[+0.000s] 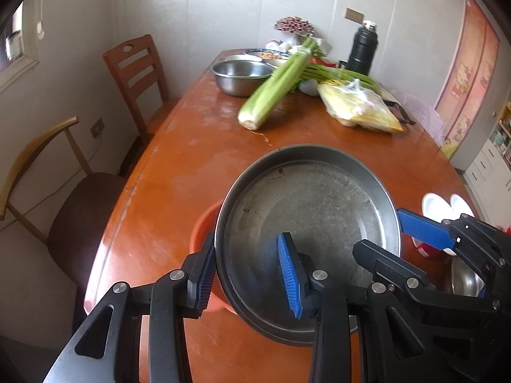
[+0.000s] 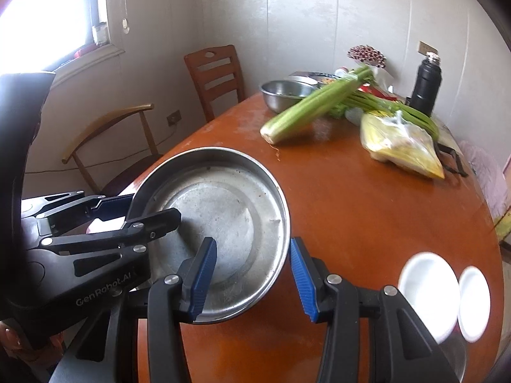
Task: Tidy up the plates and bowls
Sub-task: 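Carry the steel pan onto the orange plate and lower it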
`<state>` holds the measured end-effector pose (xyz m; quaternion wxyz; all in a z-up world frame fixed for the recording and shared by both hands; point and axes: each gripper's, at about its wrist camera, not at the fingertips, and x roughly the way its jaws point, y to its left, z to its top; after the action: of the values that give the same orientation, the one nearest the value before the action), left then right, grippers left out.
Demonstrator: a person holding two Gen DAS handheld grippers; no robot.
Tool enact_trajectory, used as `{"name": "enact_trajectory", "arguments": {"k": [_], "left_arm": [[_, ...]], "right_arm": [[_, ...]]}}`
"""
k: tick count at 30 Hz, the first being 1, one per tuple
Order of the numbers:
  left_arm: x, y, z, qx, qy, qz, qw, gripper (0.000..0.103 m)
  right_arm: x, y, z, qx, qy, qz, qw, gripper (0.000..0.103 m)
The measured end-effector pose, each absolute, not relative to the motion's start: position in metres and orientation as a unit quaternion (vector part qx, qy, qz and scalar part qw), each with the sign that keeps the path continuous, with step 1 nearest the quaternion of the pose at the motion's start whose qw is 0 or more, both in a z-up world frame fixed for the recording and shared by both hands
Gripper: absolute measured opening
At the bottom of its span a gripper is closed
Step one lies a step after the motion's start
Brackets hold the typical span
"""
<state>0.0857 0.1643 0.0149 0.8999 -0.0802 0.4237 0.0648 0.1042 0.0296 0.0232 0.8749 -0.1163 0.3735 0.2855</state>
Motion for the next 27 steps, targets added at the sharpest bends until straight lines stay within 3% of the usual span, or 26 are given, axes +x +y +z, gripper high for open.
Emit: {"name": "enact_trajectory", "arguments": {"k": [27], "left_arm": [[0.119,0.179,-0.028,-0.07,0.458,0.074,0.883,0.034]], "right_arm": [[0.138,0.062,-0.018,-0.135,0.423,0.28,0.851,0.046]]}}
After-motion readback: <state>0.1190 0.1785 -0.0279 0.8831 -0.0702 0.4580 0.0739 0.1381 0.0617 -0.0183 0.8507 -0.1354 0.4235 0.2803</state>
